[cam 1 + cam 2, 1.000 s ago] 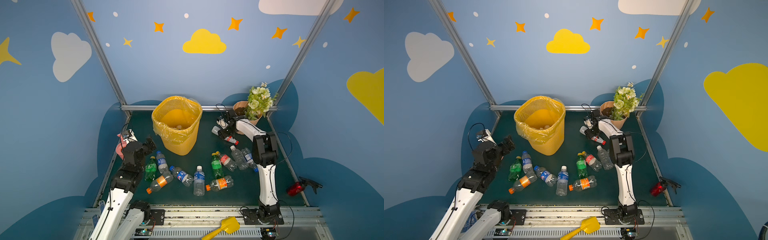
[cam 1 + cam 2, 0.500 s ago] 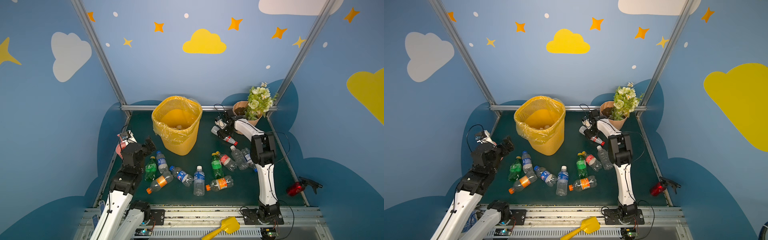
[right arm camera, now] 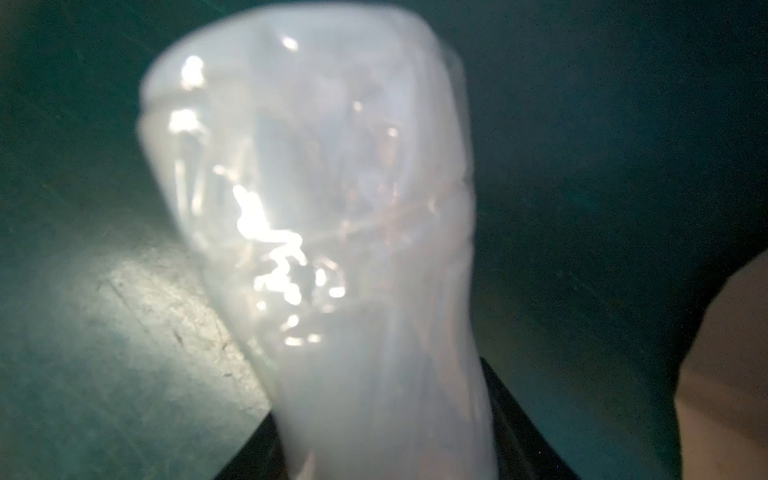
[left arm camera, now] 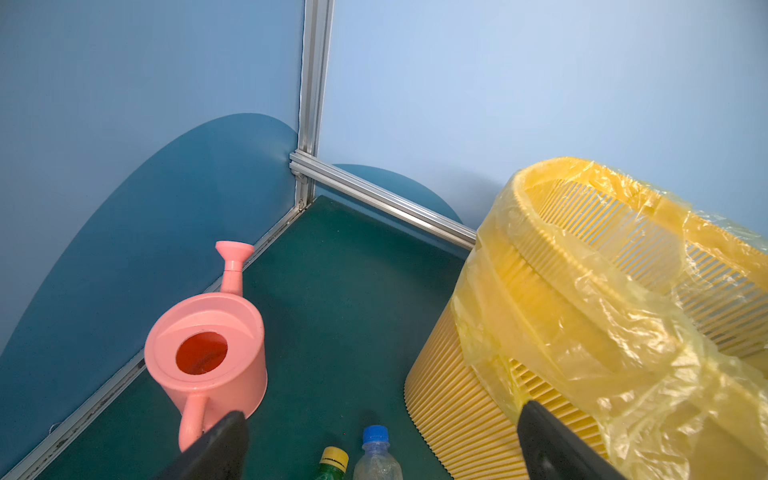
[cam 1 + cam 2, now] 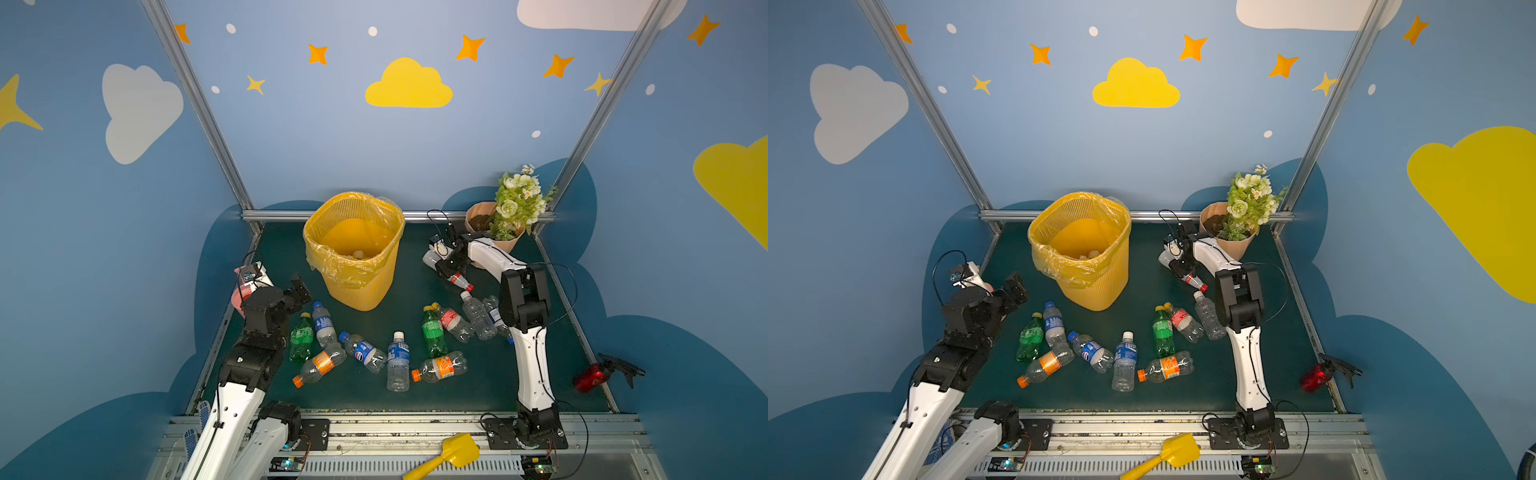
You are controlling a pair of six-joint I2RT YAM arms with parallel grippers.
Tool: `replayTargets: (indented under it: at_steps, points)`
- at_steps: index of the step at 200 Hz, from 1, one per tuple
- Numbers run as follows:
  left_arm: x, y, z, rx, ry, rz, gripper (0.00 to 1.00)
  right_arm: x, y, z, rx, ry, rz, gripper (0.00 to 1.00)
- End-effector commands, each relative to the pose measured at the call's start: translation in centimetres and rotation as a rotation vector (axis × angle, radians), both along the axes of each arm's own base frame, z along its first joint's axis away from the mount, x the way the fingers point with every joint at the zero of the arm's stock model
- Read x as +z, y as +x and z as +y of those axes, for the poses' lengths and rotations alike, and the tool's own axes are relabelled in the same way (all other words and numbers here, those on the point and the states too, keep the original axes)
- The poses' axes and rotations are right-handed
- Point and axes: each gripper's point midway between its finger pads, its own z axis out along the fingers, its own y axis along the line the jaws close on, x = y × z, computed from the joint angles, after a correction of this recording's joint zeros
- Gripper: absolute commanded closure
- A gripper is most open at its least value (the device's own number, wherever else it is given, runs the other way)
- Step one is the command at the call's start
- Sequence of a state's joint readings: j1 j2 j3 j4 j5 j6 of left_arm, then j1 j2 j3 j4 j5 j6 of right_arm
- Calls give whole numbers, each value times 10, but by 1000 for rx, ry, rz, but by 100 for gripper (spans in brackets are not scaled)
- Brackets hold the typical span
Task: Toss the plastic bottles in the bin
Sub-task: 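Lift the white bottle with the right gripper and carry it over the bin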
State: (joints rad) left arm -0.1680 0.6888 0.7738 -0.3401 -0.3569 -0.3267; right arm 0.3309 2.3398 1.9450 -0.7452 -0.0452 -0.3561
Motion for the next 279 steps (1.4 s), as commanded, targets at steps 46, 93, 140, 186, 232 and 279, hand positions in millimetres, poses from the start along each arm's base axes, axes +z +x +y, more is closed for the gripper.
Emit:
replayTargets:
  at_steps: [46, 93, 140, 186, 232, 279]
  points:
    - [-2, -7, 6, 25, 5, -3, 0, 48, 17, 10, -30, 80, -121, 53]
    - [-5, -7, 6, 30, 1, 0, 0, 116, 27, 12, -101, 218, -252, 52]
    - [-7, -8, 7, 35, -2, 0, 0, 218, 21, 16, -144, 441, -438, 52]
    - [-11, -10, 9, 45, 8, 6, 0, 347, -14, 13, -154, 767, -680, 50]
    - [-16, -11, 11, 61, 0, 12, 0, 469, -67, -7, -174, 1123, -917, 52]
    - [-24, -10, 10, 60, -9, 39, 0, 534, -92, 6, -131, 1504, -888, 52]
